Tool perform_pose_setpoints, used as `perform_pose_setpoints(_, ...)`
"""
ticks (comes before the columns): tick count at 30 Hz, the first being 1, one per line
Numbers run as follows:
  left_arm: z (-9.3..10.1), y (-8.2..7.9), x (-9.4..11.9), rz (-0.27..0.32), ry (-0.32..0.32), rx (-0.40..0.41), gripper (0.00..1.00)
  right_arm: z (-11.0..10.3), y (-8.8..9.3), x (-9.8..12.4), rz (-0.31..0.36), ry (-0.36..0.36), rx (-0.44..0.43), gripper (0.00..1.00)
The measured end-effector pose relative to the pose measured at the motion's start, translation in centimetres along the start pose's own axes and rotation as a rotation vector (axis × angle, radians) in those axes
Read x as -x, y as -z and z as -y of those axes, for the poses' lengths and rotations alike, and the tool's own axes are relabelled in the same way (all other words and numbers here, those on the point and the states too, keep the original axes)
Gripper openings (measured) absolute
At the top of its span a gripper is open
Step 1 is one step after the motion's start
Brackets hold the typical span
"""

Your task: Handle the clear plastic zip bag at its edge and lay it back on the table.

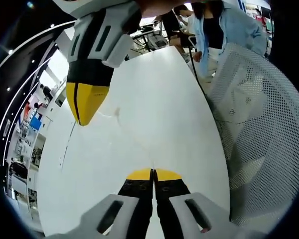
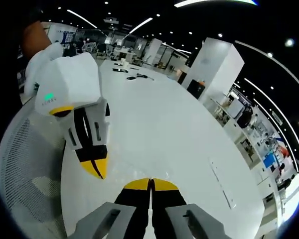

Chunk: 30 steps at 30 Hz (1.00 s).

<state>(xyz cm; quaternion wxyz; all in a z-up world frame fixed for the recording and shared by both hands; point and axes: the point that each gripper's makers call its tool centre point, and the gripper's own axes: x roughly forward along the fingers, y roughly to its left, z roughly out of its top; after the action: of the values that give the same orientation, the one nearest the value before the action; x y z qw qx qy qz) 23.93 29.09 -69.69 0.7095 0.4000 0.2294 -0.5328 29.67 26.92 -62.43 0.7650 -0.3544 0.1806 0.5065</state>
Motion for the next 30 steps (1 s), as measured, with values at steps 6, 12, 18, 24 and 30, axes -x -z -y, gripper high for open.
perform_pose_setpoints(6, 0.1, 0.1, 0.0, 0.000, -0.003, -0.004, 0.00, 0.0, -0.4, 0.2, 0.004, 0.011, 0.010, 0.00)
perform_pose_setpoints(12, 0.0, 0.4, 0.0, 0.005, -0.010, 0.017, 0.00, -0.1, -0.3, 0.2, 0.006, 0.013, 0.018, 0.00)
perform_pose_setpoints(18, 0.0, 0.7, -0.2, 0.009, -0.019, 0.024, 0.00, -0.6, -0.1, 0.0, 0.001, 0.001, 0.022, 0.00)
perform_pose_setpoints(24, -0.4, 0.7, -0.2, 0.015, -0.036, 0.030, 0.00, -1.2, 0.4, -0.7, -0.009, -0.016, 0.014, 0.00)
perform_pose_setpoints(30, -0.7, 0.5, -0.2, 0.022, -0.049, 0.039, 0.01, -2.0, 1.4, -1.7, -0.028, -0.035, 0.014, 0.00)
